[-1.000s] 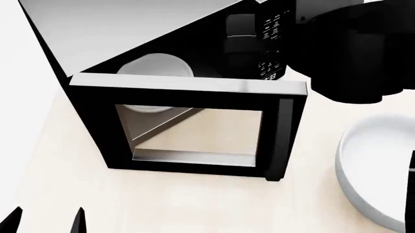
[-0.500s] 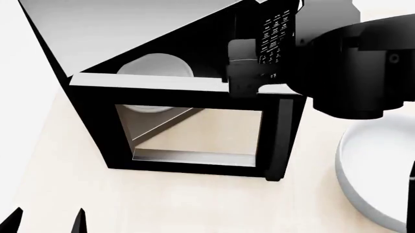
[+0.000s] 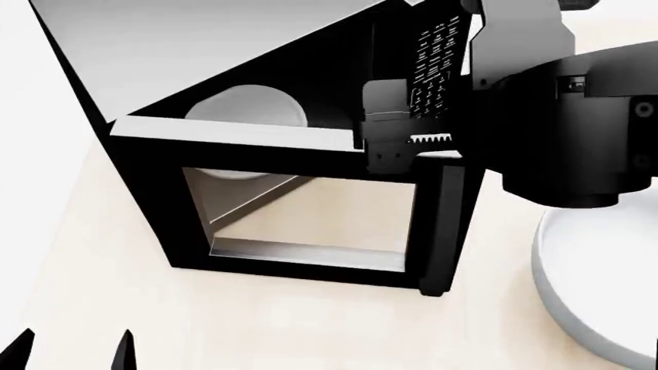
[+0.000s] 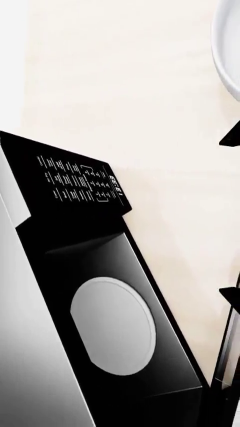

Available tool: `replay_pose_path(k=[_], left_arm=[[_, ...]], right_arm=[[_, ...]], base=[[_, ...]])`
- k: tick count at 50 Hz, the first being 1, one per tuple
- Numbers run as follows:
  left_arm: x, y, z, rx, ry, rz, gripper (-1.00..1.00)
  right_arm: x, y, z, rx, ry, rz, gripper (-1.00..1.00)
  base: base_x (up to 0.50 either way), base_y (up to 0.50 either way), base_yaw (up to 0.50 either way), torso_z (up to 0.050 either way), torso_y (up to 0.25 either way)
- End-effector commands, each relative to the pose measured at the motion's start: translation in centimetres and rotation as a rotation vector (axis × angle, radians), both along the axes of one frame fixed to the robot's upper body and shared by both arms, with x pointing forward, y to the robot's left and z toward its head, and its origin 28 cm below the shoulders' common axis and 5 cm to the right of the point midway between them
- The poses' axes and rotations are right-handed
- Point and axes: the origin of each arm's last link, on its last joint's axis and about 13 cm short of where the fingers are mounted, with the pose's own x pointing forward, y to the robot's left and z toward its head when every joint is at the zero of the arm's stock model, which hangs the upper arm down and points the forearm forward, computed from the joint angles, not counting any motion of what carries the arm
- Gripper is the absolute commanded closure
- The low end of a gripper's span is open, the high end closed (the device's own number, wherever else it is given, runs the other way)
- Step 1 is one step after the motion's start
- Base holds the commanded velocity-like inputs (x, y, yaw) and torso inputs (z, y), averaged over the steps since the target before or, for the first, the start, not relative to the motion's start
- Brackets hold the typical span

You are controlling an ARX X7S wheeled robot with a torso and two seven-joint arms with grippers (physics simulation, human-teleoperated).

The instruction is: Open the microwave.

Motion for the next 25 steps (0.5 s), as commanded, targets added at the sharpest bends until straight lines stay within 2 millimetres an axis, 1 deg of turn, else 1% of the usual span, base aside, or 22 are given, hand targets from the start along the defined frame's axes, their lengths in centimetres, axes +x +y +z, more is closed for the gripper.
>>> replay_pose_path(k=[1, 25], left_arm=[[0.0, 0.0, 0.1, -0.001, -0.001, 0.0, -1.0], [0.0, 0.0, 0.0, 0.002, 0.001, -0.003, -1.0]], right_arm=[[-0.2, -0.1, -0.6, -0.013, 0.034, 0.012, -1.0], [-1.5, -0.1, -1.8, 0.001, 0.065, 0.068, -1.0]], base=[[0.0, 0.0, 0.0, 0.0, 0.0], [0.0, 0.0, 0.0, 0.0, 0.0]])
